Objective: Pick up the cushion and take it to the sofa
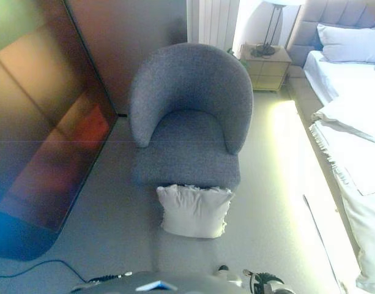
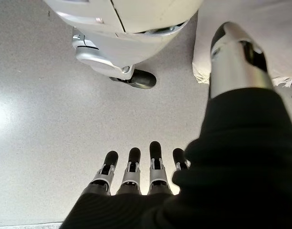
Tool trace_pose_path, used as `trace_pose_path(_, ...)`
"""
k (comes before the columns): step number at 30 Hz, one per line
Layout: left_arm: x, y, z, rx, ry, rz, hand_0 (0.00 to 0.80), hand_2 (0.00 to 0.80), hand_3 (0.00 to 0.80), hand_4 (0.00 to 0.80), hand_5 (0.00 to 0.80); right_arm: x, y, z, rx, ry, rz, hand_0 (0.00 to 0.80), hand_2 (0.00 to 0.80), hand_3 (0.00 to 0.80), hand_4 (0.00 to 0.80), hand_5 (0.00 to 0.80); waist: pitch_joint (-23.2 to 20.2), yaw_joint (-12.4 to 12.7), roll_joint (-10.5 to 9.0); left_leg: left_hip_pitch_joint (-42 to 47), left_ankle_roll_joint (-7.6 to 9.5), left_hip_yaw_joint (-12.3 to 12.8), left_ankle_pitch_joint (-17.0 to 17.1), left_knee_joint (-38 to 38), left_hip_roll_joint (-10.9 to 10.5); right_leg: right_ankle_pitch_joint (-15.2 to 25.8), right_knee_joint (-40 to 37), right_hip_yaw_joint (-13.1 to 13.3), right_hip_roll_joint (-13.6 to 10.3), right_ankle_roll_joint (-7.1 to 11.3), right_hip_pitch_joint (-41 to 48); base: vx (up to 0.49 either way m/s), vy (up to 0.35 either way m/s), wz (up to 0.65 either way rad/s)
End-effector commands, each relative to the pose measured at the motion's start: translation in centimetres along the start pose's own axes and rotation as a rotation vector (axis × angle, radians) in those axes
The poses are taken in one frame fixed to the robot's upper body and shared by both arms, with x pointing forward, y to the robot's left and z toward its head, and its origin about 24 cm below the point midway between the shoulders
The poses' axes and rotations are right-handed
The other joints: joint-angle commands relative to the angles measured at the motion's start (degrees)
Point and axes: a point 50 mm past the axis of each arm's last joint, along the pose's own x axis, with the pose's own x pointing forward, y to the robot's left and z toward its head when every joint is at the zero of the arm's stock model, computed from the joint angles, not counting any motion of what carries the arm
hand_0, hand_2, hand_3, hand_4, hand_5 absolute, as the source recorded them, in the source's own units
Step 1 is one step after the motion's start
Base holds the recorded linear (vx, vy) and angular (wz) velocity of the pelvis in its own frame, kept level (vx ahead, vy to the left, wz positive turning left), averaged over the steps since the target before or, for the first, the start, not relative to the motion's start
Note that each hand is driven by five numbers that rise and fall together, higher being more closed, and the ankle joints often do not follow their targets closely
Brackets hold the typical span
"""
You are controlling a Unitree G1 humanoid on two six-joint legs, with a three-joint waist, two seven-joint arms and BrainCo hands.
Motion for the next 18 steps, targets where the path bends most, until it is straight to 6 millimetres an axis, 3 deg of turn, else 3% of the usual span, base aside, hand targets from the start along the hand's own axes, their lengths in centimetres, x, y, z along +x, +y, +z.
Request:
trace_pose_path(1, -0.08, 0.75, 1.30, 0.018, 0.004, 0.046, 0.000, 0.000, 0.000, 0.000, 0.000, -0.12, 0.41, 2.42, -0.037, -0.046, 0.009, 0.000, 0.000, 0.000, 0.000, 0.000, 2.43, -0.70, -2.04, -1.22, 3.76, -0.57, -2.61, -0.01, -3.05, -3.70, 0.32, -1.89, -0.68, 0.98, 2.68, 0.000, 0.000, 0.00)
trace_pose_path(18, -0.07, 1.23, 1.31, 0.032, 0.019, 0.050, 0.000, 0.000, 0.000, 0.000, 0.000, -0.02, -0.29, 1.96, -0.039, -0.014, 0.007, 0.000, 0.000, 0.000, 0.000, 0.000, 1.34, -0.69, -1.85, -0.75, 3.39, -0.91, -2.69, -0.01, -2.38, -4.73, 0.32, -1.78, 0.92, 0.12, 3.46, 0.010, -0.044, 0.00)
